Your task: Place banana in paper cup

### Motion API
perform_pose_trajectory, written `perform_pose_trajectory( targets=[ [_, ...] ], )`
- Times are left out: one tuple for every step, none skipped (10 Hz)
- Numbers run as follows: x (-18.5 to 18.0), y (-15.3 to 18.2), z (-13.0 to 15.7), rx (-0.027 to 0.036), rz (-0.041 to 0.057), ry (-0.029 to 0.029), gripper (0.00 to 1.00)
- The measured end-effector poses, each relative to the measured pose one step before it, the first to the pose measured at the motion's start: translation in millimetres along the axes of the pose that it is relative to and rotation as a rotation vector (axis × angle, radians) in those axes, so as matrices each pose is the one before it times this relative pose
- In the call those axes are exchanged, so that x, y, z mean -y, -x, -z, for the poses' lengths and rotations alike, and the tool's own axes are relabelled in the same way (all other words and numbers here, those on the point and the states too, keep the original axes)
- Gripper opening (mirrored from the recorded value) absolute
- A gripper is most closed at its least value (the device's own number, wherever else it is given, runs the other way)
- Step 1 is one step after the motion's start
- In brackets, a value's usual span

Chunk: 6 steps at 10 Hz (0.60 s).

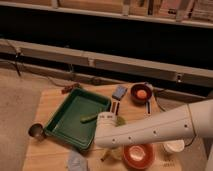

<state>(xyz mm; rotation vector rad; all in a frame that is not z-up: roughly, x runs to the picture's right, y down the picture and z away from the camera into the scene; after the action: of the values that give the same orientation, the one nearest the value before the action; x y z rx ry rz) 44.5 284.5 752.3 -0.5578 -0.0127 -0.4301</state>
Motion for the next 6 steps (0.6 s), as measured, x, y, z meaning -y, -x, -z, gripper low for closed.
perform_pose_trajectory(
  targets=[
    [2.22, 1.70, -5.76, 0.02745, 0.00884, 0.00224, 0.80],
    [0.48, 0.90, -7.73, 0.02650, 0.00661, 0.00878, 0.80],
    [1.28, 1.30, -8.71, 0.02691, 0.01169, 0.01246, 0.80],
    [1.64, 1.79, -5.29, 0.01667, 0.01129, 0.00712, 0.73],
    [-0.02, 0.28, -1.93, 0.00588, 0.00513, 0.00384, 0.63],
    [-0.45, 0.41, -1.35, 0.00394, 0.00217, 0.00238, 0.53]
  ],
)
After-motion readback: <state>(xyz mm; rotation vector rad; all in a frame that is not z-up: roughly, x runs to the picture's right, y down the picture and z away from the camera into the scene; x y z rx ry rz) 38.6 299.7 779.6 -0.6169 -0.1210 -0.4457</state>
